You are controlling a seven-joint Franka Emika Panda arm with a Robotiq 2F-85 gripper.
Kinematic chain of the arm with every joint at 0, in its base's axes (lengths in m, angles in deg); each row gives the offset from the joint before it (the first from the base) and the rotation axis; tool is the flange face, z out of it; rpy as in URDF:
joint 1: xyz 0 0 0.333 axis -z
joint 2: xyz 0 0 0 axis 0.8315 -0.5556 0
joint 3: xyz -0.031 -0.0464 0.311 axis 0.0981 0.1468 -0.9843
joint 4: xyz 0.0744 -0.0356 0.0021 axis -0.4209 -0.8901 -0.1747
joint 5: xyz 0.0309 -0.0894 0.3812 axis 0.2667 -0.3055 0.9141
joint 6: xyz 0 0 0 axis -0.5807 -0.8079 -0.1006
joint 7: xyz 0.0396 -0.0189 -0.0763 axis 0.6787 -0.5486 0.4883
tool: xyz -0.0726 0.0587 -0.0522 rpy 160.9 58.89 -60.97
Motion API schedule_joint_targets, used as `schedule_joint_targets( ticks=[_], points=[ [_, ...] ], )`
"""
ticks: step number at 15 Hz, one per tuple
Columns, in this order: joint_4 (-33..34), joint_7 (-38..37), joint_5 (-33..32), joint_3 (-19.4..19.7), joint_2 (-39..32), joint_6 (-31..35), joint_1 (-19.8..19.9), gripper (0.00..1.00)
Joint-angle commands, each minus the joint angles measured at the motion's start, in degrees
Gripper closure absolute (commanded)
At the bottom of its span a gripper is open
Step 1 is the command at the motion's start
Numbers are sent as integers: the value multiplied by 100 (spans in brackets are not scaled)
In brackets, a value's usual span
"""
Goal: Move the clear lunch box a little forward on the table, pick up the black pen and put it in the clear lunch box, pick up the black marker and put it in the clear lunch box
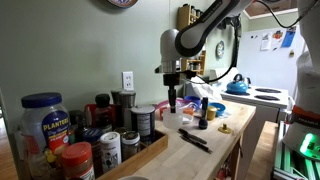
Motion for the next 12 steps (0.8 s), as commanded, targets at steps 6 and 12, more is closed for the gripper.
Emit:
schedule_joint_targets(
  ticks=[6, 12],
  points=[
    [37, -2365, -316, 302, -340, 224, -247, 97],
    [53, -3163, -757, 463, -369, 421, -450, 58]
  ],
)
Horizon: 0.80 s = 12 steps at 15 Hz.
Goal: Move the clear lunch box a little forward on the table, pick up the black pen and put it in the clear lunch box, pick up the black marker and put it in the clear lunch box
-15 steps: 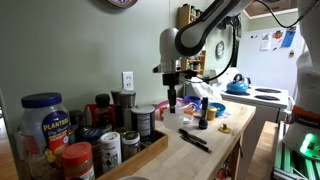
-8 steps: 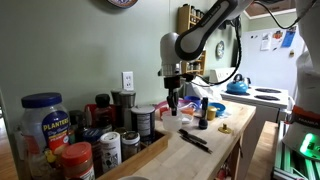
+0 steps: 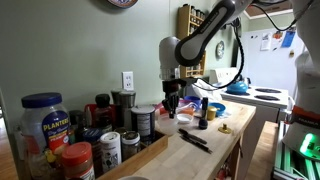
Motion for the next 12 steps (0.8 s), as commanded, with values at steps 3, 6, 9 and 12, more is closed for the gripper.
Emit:
schedule_joint_targets(
  ticks=[3, 6, 9, 12],
  points=[
    [-242, -272, -338, 89, 440, 21, -201, 34],
    [-414, 309, 32, -175, 883, -275, -124, 12],
    [-591, 1309, 741, -507, 1204, -514, -83, 0],
    [-728, 2087, 1436, -730, 1298, -805, -155, 0]
  ],
)
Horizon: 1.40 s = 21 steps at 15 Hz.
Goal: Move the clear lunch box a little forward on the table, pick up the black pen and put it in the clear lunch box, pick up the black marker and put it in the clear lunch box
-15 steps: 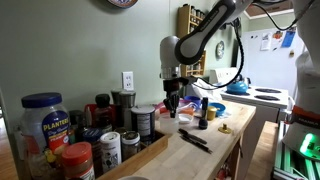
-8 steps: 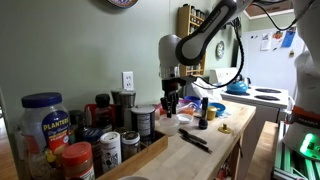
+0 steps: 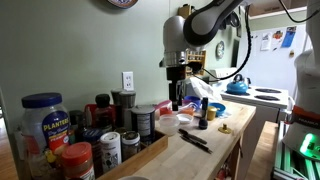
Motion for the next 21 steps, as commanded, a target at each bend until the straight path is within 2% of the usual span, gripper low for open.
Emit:
schedule_joint_targets(
  ticks=[1, 10, 18, 21],
  points=[
    [-348, 787, 682, -222, 212, -229, -54, 0],
    [-1037, 457, 916, -367, 15, 154, -204, 0],
    [-1032, 67, 756, -327, -535, 921, -218, 0],
    [-995, -261, 496, -242, -724, 1103, -263, 4]
  ],
)
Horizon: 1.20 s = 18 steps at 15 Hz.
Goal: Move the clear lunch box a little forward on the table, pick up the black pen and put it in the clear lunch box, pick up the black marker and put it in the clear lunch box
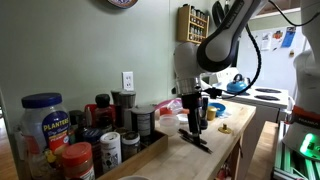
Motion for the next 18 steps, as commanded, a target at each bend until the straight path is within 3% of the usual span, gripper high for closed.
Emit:
schedule_joint_targets(
  ticks=[1, 2, 4, 5, 9, 10, 14, 18],
  points=[
    [36, -478, -321, 114, -252, 238, -108, 8],
    [50, -556, -381, 132, -296, 249, -113, 9],
    [54, -679, -459, 155, -364, 303, -120, 24],
    [59, -738, -502, 169, -390, 329, -127, 38],
    [90, -918, -646, 220, -490, 428, -161, 59],
    [106, -952, -673, 228, -515, 435, -169, 72],
    [141, -958, -739, 245, -511, 369, -169, 100],
    [159, -848, -709, 208, -389, 240, -135, 97]
  ],
)
